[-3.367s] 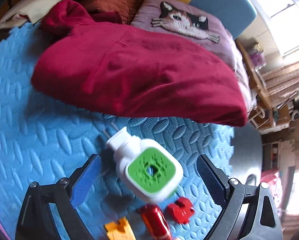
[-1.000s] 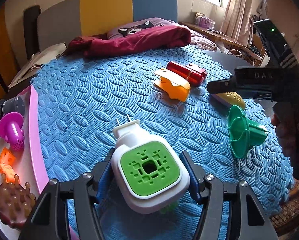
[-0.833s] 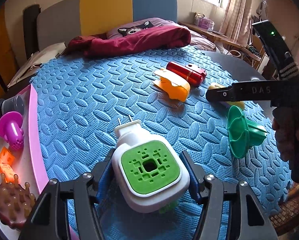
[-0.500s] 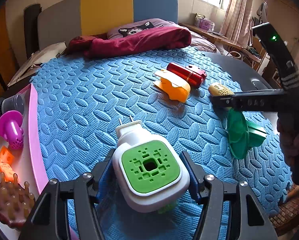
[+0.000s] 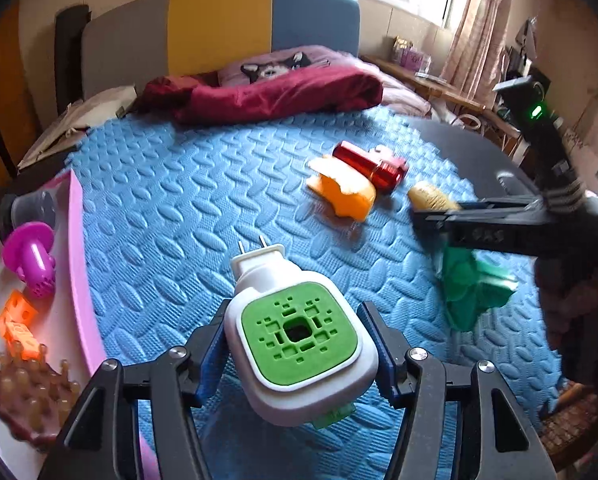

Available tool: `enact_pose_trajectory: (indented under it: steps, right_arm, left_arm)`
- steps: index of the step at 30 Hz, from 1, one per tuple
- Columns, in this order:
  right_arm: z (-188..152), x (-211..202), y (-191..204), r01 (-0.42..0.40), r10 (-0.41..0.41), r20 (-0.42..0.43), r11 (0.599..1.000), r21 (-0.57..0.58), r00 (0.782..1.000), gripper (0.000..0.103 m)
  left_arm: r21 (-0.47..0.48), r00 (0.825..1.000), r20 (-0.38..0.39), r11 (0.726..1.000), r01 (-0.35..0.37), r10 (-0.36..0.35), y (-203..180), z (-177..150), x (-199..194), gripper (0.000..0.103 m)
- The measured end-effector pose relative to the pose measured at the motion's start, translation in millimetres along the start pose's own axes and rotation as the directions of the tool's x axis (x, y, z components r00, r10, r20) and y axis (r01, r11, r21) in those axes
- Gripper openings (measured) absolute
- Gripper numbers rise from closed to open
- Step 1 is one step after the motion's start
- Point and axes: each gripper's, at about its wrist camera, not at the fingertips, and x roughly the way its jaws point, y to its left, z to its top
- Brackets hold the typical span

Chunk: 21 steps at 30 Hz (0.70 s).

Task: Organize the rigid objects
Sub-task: 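Lower the plug device into the tray and open the left tool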

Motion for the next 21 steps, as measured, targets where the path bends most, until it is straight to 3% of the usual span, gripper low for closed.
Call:
enact_pose_trajectory:
  steps: [4, 7, 12, 18, 21]
  right_arm:
    - [0, -1, 1, 0.004, -0.004, 0.011, 1.0, -0.01, 1.0, 0.044]
    - [0, -1, 1, 0.006, -0.006, 0.014, 1.0, -0.013, 1.0, 0.044]
    - [-1, -2, 0, 0.009, -0.008, 0.016, 1.0, -0.015, 1.0, 0.044]
    - [0, -2, 1, 0.014, -0.014, 0.019, 1.0, -0.017, 1.0, 0.044]
    - [0, -2, 1, 0.013, -0.012, 0.018, 1.0, -0.016, 1.0, 0.044]
  left_arm:
    - [-0.038, 0.997, 0.063, 0.998, 0.049, -0.046, 11, 10, -38, 0.061]
    - [-0.084, 0.99, 0.132, 0.995, 0.053, -0.042, 33, 19, -73, 0.061]
    - [-0.21, 0.976, 0.198, 0.977, -0.042, 0.084, 104, 29, -114, 0.062]
    - [-0.289, 0.966, 0.078, 0.933, -0.216, 0.248, 192, 21, -90, 0.062]
    - [-0.309, 0.963, 0.007, 0.916, -0.255, 0.271, 222, 17, -67, 0.061]
